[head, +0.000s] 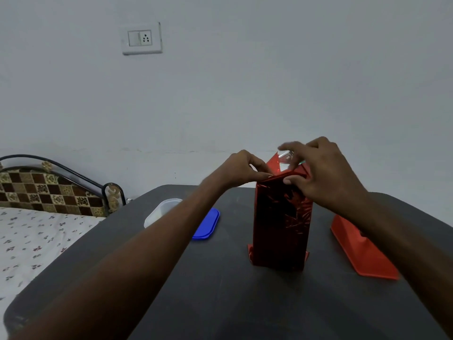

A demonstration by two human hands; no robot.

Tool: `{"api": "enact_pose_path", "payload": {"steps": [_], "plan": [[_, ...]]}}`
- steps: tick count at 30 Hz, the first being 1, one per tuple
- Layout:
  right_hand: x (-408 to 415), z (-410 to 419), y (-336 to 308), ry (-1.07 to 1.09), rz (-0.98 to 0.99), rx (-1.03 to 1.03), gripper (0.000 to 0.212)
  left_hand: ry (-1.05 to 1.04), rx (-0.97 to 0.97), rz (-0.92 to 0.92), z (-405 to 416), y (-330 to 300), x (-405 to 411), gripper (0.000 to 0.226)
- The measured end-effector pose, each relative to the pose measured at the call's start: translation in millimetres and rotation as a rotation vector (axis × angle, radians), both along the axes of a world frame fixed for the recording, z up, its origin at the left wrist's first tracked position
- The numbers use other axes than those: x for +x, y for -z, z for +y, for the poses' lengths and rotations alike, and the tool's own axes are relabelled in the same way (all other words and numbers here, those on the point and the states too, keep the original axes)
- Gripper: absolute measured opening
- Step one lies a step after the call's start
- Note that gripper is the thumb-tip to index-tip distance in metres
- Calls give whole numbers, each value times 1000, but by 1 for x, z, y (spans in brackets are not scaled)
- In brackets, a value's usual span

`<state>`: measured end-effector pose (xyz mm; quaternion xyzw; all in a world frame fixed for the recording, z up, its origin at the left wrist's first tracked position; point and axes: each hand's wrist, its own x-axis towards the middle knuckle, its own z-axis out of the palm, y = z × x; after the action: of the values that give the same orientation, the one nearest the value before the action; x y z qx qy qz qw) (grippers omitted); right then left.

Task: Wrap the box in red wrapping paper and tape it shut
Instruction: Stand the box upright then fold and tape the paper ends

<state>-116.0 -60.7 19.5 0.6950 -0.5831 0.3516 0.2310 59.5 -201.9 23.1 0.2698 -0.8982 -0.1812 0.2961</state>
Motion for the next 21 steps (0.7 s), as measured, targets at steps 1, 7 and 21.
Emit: {"api": "enact_pose_path", "payload": {"steps": [1,7,21], "plan": [[0,0,2,12,25,-14,61,1,-1,4,0,0,0,14],[8,10,16,-2,175,-192,34,-29,-39,-57,1,-3,-2,17],[17,18,66,119,263,-315,14,-16,-123,-265,4,-22,-9,27]]}}
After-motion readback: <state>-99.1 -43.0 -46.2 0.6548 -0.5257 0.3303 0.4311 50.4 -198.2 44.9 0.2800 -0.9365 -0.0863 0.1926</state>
